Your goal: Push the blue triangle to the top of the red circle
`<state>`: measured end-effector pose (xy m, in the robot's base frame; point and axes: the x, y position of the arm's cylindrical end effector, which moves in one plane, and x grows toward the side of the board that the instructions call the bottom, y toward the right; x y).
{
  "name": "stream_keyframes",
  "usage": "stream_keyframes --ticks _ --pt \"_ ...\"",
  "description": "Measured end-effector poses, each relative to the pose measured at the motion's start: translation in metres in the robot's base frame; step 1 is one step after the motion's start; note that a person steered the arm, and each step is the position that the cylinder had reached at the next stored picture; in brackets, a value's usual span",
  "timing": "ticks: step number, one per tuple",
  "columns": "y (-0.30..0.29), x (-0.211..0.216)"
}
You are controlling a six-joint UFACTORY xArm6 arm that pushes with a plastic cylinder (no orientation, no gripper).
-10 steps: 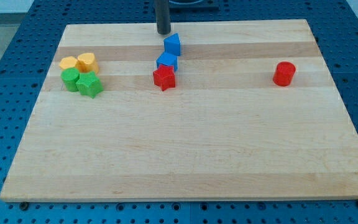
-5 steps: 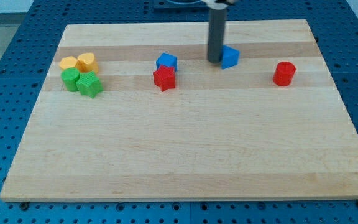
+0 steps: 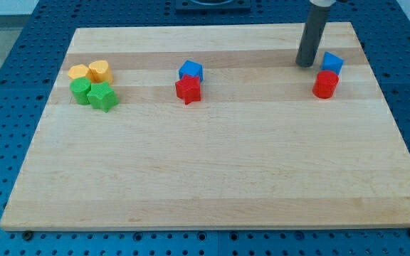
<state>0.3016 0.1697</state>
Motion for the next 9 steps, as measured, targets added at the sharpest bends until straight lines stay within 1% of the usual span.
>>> stream_keyframes --ticks 1,2,3,4,5,8,9 --pt "-0.004 -0.042" --pt "0.038 -0.067" --pt "0.08 -0.033" --pt "0.075 -0.009" --pt "0.073 -0.002" --pt "0.057 0.041" --pt "0.057 0.044"
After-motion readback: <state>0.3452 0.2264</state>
